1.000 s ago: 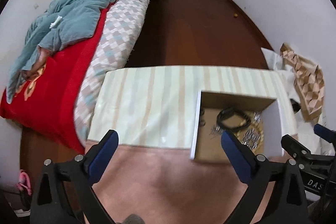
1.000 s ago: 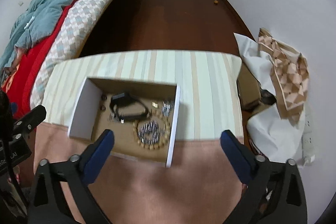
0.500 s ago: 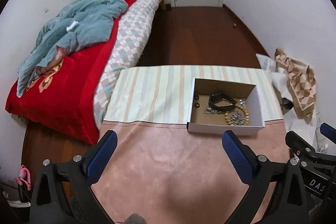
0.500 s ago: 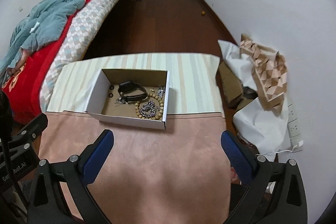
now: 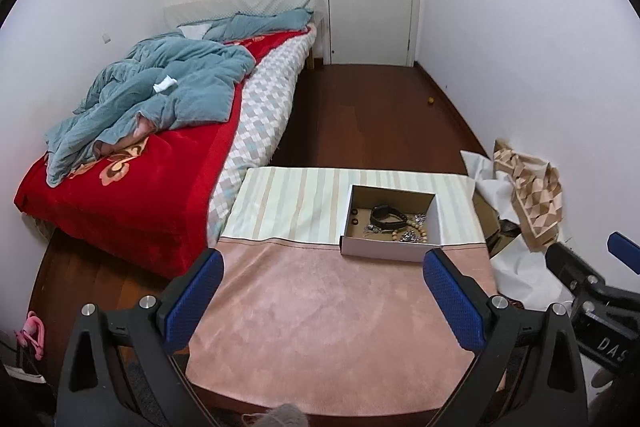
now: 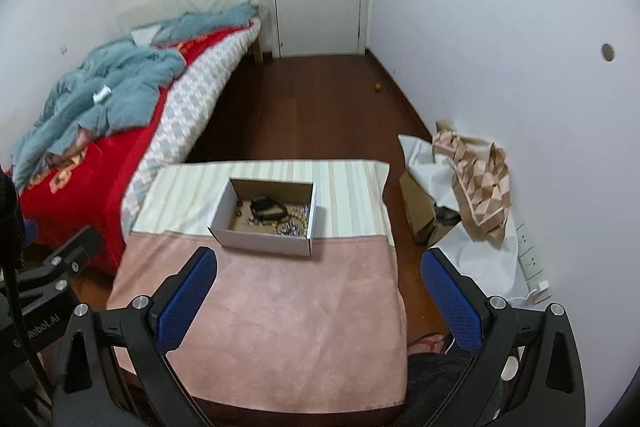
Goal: Organize jewelry
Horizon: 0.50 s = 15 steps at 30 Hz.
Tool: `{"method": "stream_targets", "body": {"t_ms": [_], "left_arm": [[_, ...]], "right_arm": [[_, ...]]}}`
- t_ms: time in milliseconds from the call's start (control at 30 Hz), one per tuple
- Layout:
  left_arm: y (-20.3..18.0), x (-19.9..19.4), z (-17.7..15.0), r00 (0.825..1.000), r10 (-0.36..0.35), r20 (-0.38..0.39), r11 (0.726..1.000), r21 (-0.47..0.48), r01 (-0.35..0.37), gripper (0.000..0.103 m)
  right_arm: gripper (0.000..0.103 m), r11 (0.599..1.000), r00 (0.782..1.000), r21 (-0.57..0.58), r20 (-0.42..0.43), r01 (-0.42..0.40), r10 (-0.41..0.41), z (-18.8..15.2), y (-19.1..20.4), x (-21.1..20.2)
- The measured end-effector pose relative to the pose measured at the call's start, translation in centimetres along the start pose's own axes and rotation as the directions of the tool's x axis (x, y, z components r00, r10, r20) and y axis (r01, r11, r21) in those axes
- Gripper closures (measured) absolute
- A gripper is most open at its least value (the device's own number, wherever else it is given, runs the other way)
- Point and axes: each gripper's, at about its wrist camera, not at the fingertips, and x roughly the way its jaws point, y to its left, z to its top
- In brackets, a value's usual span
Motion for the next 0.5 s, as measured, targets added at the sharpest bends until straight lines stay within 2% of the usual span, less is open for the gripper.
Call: {"method": "stream_targets", "body": {"t_ms": [300,500], "left_arm": [[0.5,-4.3,-0.3,0.999,-0.015,0.044,1.0,0.013,0.014,0.001],[0.2,-4.5,0.3,0.999,-0.029,0.037,1.0,0.007,0.029,0.001]], "right_arm": [[0.0,1.0,0.997,0.0,0.072,0.004,-0.004,-0.5,-0.2,-6.1],[0.0,1.0,0.998,0.001,0.061,0.003,-0.003,-0.3,-0.3,-6.7]]}}
